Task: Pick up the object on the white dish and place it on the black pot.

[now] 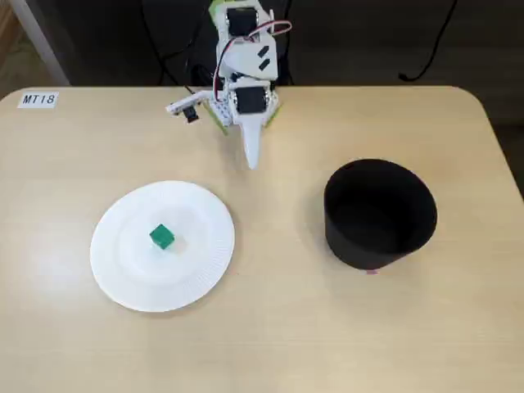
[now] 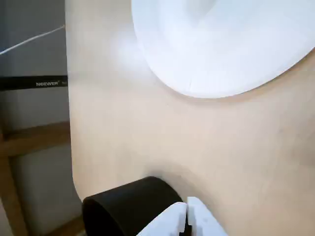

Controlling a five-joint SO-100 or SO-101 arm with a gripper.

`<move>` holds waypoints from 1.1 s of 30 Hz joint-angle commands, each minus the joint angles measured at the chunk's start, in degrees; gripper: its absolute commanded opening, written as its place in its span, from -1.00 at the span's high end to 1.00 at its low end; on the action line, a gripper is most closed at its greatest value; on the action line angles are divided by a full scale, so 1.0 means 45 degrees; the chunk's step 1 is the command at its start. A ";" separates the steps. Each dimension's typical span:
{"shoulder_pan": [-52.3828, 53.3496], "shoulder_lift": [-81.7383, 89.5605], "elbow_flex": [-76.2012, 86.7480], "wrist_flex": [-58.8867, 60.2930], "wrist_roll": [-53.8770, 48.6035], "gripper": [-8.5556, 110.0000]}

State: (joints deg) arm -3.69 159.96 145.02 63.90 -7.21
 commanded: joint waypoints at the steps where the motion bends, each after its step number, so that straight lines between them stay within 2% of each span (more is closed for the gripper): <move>1: 0.0117 -0.2715 -0.3340 0.0430 -0.0254 0.86; 9: -0.0039 -0.7656 -0.8027 0.1738 -0.0527 0.86; 19: -0.0117 -1.3555 -1.2168 0.3066 -0.0820 0.86; 26: -0.0176 -1.7969 -1.6172 0.5195 -0.1172 0.86; 33: 0.0020 -1.9609 -1.6738 0.5684 -0.0879 0.86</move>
State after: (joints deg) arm -4.31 71.81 72.42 88.33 -11.95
